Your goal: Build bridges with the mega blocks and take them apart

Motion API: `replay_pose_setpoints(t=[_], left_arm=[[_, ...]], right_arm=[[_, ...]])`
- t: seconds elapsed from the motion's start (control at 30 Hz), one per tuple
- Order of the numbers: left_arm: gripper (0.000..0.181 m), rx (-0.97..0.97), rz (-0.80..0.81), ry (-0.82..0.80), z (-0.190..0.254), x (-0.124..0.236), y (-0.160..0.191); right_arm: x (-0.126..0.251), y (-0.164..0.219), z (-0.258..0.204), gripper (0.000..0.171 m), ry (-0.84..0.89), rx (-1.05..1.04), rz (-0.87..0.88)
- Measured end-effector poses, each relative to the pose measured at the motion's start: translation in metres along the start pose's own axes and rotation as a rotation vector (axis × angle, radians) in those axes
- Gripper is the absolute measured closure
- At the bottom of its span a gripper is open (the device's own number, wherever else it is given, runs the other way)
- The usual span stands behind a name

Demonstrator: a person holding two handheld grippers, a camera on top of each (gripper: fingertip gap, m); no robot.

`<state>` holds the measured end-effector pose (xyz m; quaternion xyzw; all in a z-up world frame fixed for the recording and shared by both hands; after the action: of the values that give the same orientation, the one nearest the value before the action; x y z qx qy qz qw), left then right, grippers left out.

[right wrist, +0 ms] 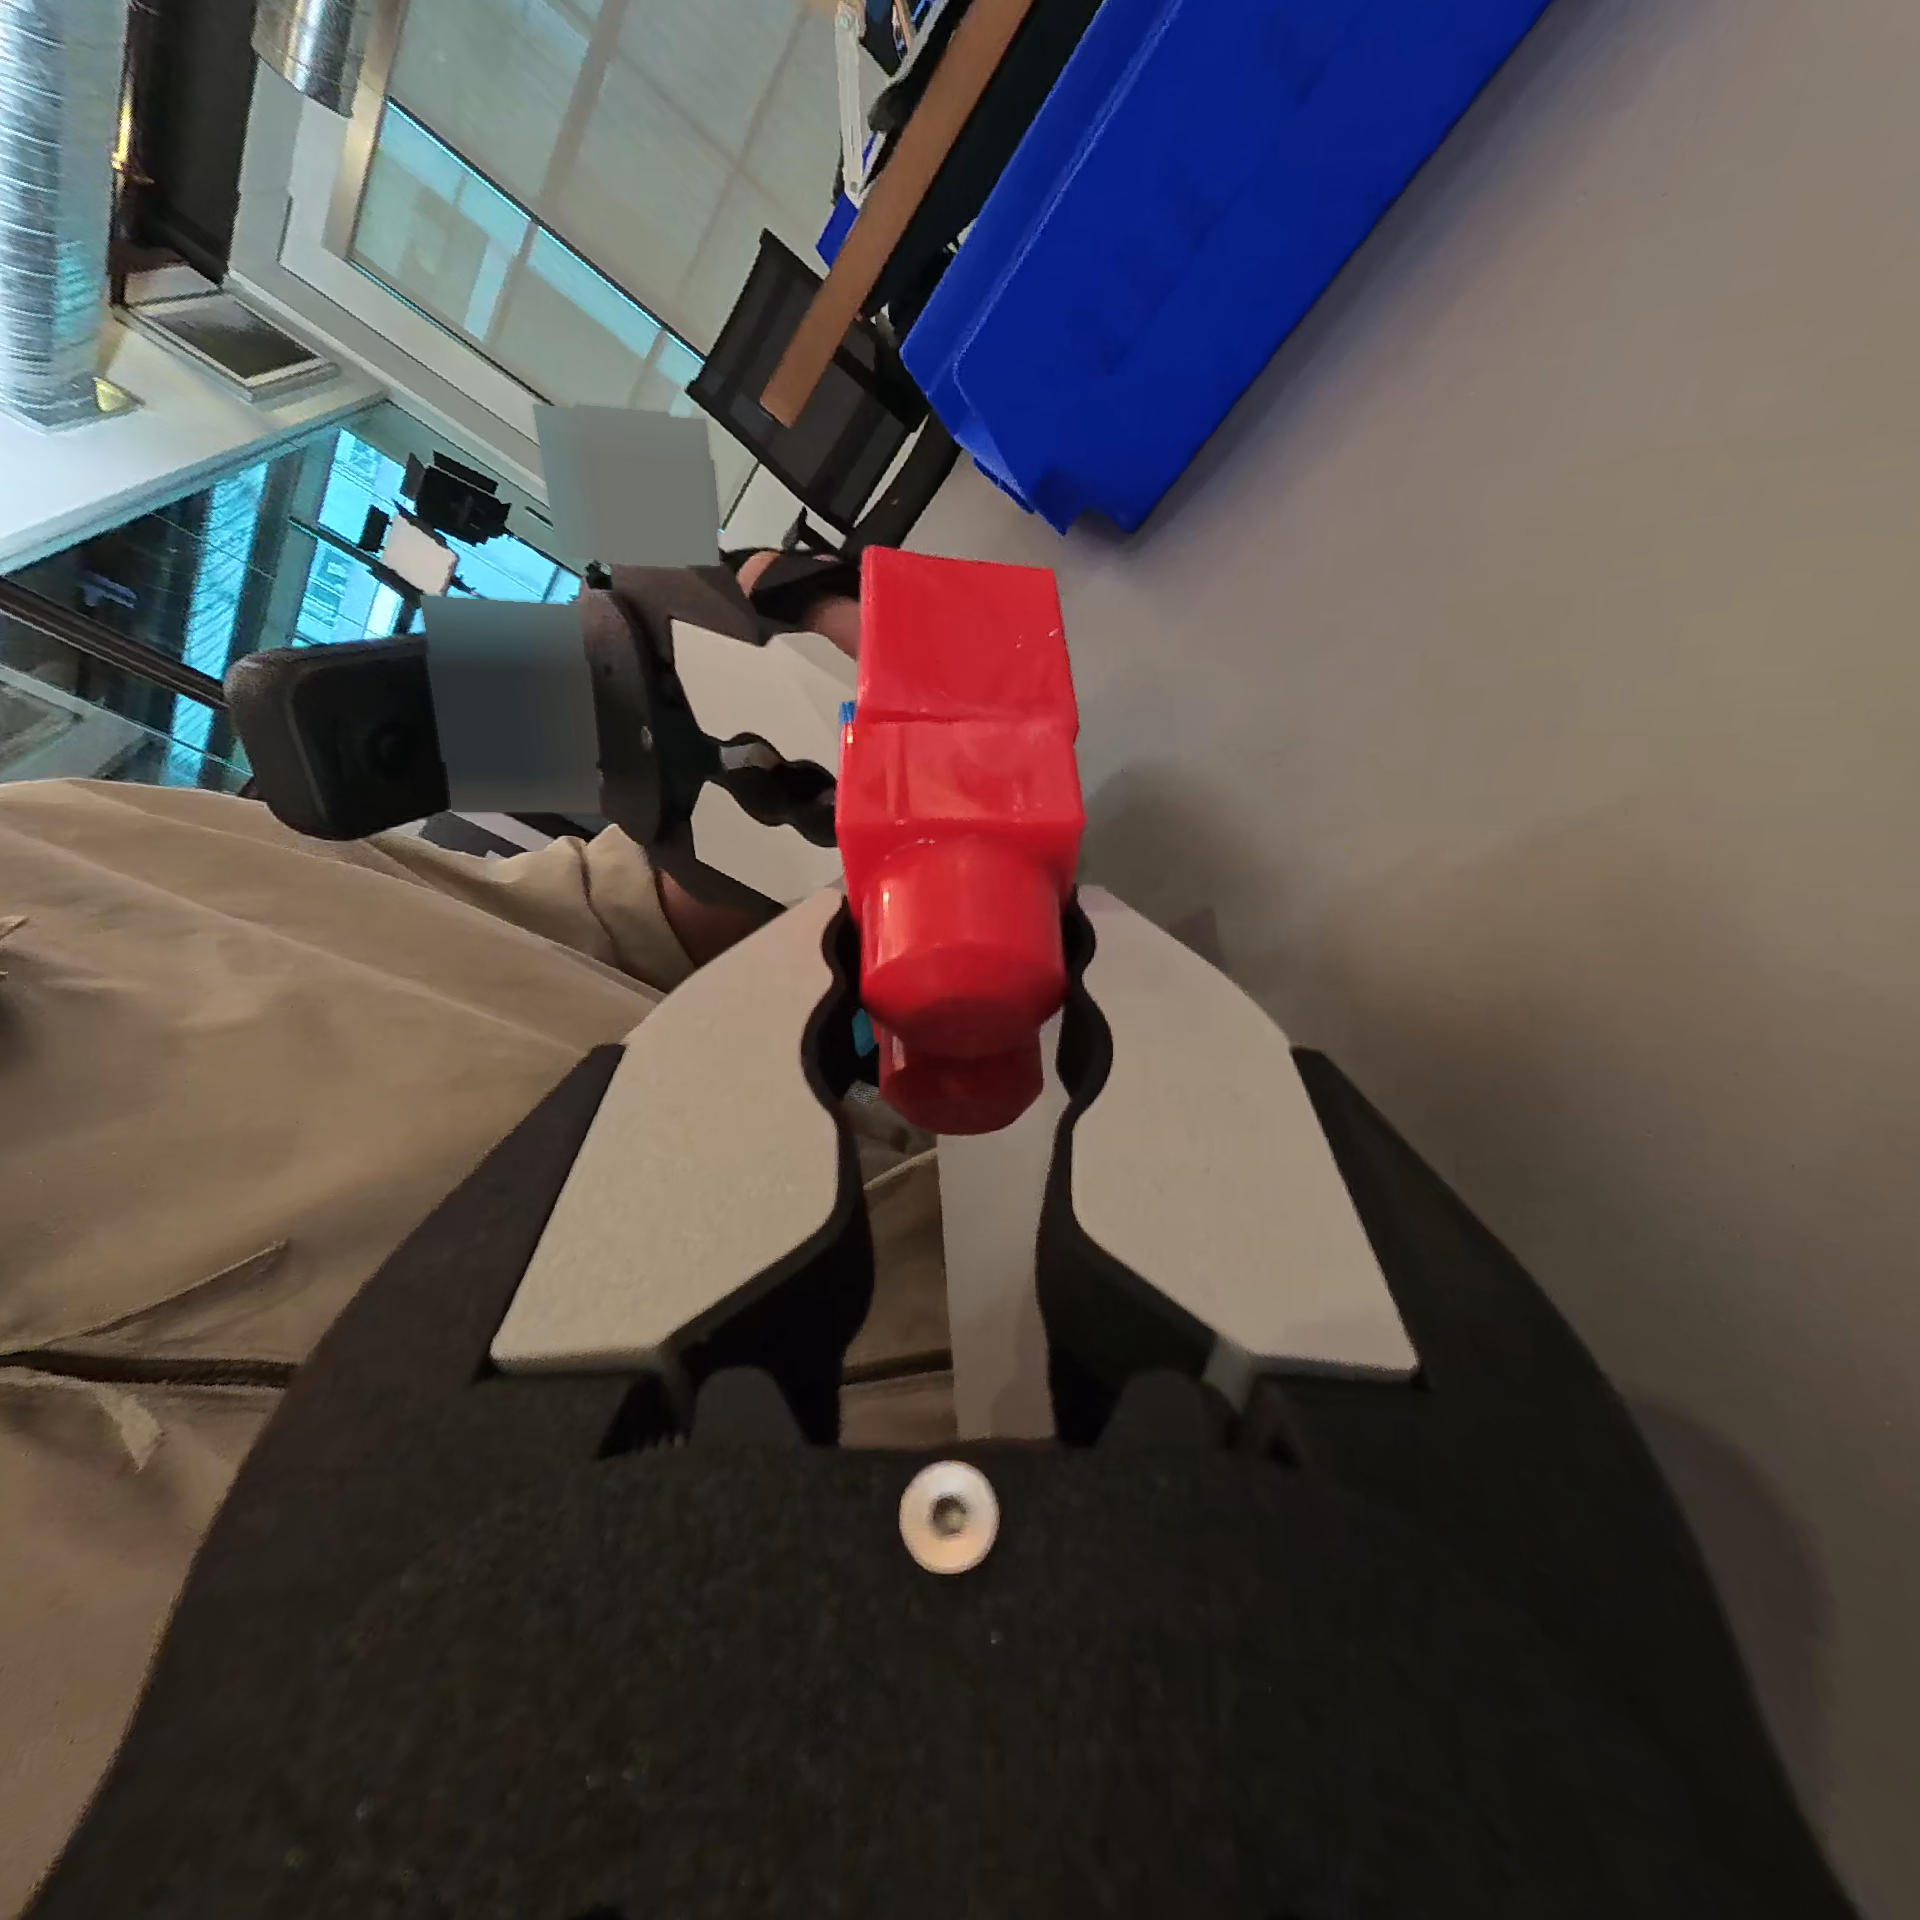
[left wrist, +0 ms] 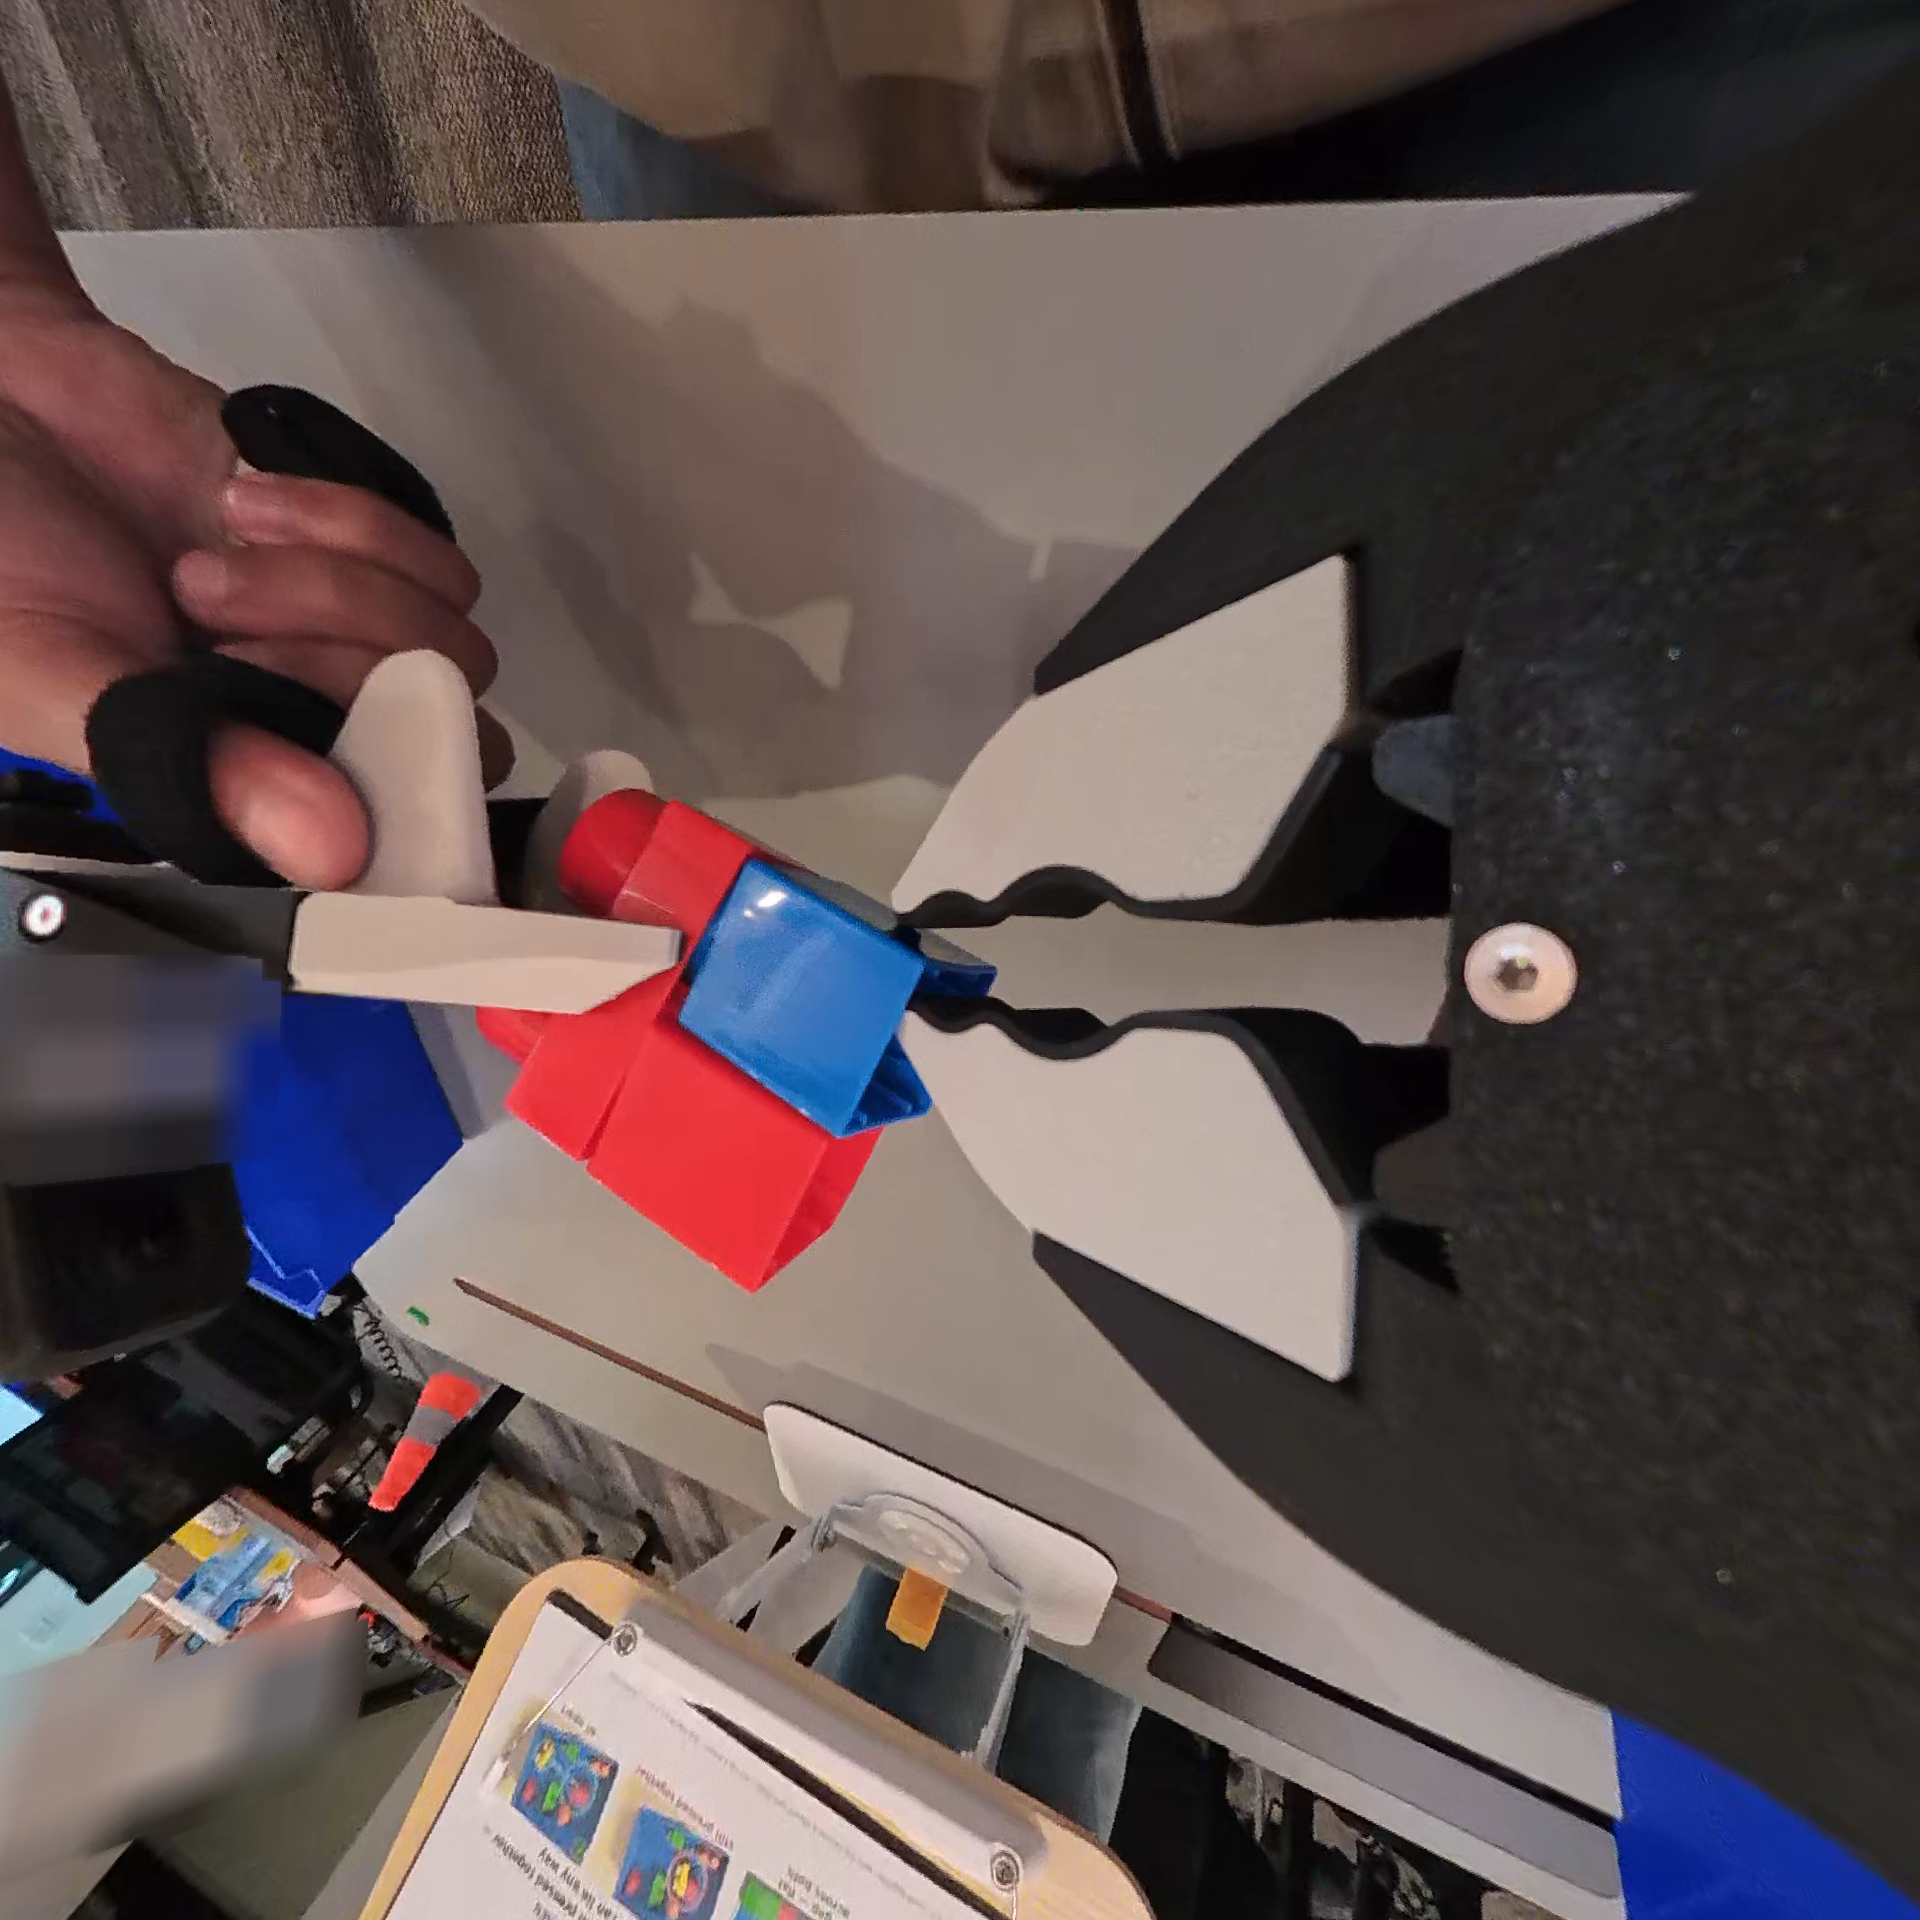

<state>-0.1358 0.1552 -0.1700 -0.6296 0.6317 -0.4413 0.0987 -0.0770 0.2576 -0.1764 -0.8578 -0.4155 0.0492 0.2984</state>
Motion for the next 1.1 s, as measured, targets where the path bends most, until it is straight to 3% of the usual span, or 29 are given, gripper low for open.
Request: replay_pose_setpoints(t=[0.53, 1.1], left_arm=[[0.175, 0.02, 0.115, 0.268, 0.013, 0.002, -0.002], [0.175, -0.004, 0.109, 0.192, 0.012, 0.001, -0.004]], right_arm=[[-0.006, 0.01, -0.004, 0.135, -0.137, -0.004, -0.058], [-0.009, -0.001, -0.007, 0.135, -0.134, 0.008, -0.012]])
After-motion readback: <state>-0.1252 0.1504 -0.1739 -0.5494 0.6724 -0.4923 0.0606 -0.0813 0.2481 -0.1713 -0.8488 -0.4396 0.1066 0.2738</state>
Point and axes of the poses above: each gripper's, where its closed fingertips meet, x back along the fingers, y out of its underside, z = x × y across the jaws, the point moved 5 cm from there along x, back along the fingers, and after that the axes turned 4 degrees about -x, right-handed, at the moved point
